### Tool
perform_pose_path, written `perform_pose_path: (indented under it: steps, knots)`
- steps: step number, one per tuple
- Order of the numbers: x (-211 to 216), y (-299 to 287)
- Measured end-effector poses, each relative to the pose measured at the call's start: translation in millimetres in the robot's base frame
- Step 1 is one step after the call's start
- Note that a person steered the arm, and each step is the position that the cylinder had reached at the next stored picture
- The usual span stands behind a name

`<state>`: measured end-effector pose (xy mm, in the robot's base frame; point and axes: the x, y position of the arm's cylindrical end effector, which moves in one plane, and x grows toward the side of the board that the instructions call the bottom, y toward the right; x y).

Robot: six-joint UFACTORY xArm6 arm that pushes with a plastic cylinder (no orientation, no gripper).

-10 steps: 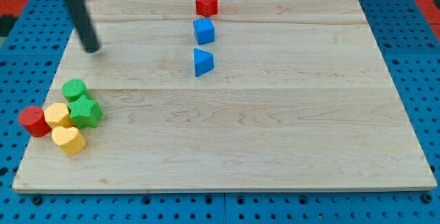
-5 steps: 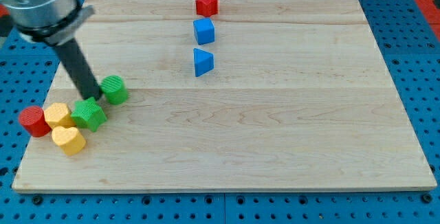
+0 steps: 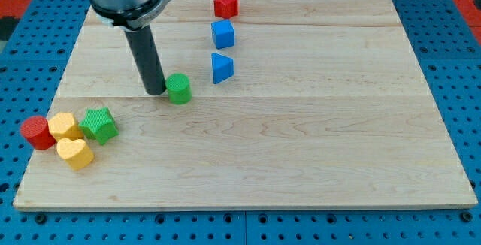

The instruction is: Keep the green circle below the blue triangle

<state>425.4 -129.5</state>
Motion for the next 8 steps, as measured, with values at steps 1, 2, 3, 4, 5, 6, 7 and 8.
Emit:
perform_pose_path:
  steps: [1,2,3,4,5,6,7,8]
  knots:
    - [-15,-10]
    - [-29,-1]
    - [-19,28]
    - [9,50]
    - [27,67]
    - [10,24]
    - [30,-5]
    - [65,16]
